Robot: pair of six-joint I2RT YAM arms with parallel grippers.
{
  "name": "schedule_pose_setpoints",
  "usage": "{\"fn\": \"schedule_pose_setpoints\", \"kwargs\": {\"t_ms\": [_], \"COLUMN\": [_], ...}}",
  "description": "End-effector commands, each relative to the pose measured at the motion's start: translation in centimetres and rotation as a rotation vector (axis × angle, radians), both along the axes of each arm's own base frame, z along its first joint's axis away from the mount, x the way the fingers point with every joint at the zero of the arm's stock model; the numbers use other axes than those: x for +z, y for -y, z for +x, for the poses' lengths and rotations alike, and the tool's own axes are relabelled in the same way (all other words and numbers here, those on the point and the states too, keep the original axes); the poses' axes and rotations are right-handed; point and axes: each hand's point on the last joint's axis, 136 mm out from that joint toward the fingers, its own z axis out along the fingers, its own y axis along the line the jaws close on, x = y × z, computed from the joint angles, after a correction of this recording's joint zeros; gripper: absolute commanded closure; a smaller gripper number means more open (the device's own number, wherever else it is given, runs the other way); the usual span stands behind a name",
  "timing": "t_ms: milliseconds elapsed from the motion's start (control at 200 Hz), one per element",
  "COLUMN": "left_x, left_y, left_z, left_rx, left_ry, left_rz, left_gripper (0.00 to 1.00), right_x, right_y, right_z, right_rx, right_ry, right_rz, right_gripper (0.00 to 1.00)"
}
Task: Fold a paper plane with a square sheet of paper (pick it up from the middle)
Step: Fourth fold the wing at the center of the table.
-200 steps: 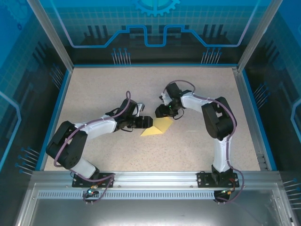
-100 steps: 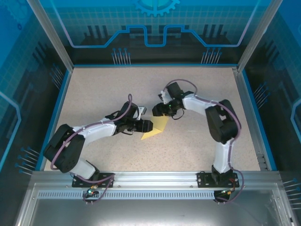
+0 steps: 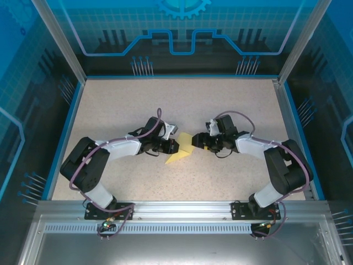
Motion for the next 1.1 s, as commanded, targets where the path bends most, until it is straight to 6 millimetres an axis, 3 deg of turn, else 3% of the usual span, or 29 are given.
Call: {"fn": "schedule_pose_setpoints", "kwargs": {"t_ms": [0, 220, 355, 675, 885, 1005, 1095], "left_x": [2.5, 2.9, 3.2, 2.9, 2.5, 2.2, 2.0], "left_y": [0.8, 0.0, -0.4, -1.6, -2.3, -2.8, -3.9], "left_z": [0.0, 0.6, 0.7, 0.7, 0.9, 1.3, 1.9], "left_rx": [-0.036, 0.026, 0.043, 0.075, 0.096, 0.131, 0.208], "left_ry": [0.044, 0.038, 0.041, 0.036, 0.032, 0.027, 0.009], "left_rz": [-0.088, -0.127, -0.140, -0.134, -0.103, -0.074, -0.017], "left_gripper": [0.95, 0.98, 0.98, 0.97, 0.96, 0.88, 0.64], "right_x": [1.3, 0.4, 0.6, -0.1, -0.1, -0.5, -0.7], "right_y": [-0.9, -1.8, -3.4, -5.7, -6.7, -6.6, -6.4], "right_z": [0.2, -0.7, -1.0, -1.2, -1.0, -1.1, -1.3], "right_rx": [-0.013, 0.030, 0.107, 0.207, 0.255, 0.258, 0.256], "right_ry": [0.028, 0.003, -0.001, -0.027, -0.016, -0.021, -0.027], "right_rz": [0.092, 0.115, 0.164, 0.240, 0.249, 0.238, 0.220], "right_gripper": [0.25, 0.26, 0.26, 0.34, 0.46, 0.53, 0.58]}}
